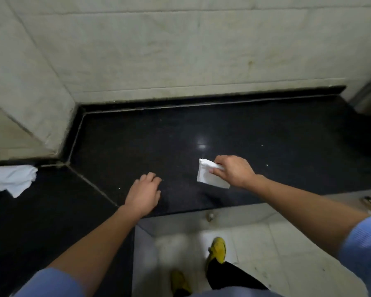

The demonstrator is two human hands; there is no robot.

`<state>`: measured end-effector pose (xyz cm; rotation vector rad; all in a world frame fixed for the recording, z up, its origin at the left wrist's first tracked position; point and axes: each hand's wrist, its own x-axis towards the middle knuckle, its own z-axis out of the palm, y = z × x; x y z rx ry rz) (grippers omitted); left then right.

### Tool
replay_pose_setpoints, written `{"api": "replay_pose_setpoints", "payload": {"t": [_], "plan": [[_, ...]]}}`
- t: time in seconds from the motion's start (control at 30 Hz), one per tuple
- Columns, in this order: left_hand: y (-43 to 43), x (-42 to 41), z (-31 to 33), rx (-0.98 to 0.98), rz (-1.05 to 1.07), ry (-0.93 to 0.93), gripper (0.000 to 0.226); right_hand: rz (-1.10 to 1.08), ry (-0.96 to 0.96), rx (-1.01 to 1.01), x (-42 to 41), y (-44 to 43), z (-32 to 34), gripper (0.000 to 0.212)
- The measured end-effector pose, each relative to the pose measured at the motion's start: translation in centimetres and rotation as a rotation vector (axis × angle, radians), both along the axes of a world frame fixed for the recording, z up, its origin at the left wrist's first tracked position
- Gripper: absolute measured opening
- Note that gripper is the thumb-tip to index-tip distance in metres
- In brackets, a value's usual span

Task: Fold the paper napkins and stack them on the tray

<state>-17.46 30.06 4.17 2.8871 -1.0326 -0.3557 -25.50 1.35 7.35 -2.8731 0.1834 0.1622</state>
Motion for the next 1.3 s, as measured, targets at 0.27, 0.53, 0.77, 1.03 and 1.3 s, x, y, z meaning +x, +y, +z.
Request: {"api": "replay_pose_setpoints", "payload": {"t": [0.27, 0.53, 0.77, 1.03, 1.3], "plan": [[-17.3, -5.3, 3.2, -0.021, -0.385, -0.081, 0.04, -0.347, -0.066, -0.001, -14.5, -13.6, 1.2, 0.025], [-39.9, -16.4, 3.1, -0.077, -0.636, -0.095, 0.037, -0.58, -0.088, -0.052, -30.9, -30.4, 1.8, 0.025], [-55.3, -27.1, 3.2, -0.128, -0.806, -0.025, 0.037, -0.752, -0.081, -0.111, -42.5, -43.1, 3.3, 0.026], [-69.7, -27.7, 4.8, -0.149, -0.891, -0.079, 0.038, -0.842, -0.189, -0.041, -45.7, -56.0, 5.3, 0.014], [-87.8, -24.3, 8.4, -0.274, -0.886, -0.136, 0.037, -0.817, -0.26, -0.104, -42.1, -73.1, 11.3, 0.016]]}}
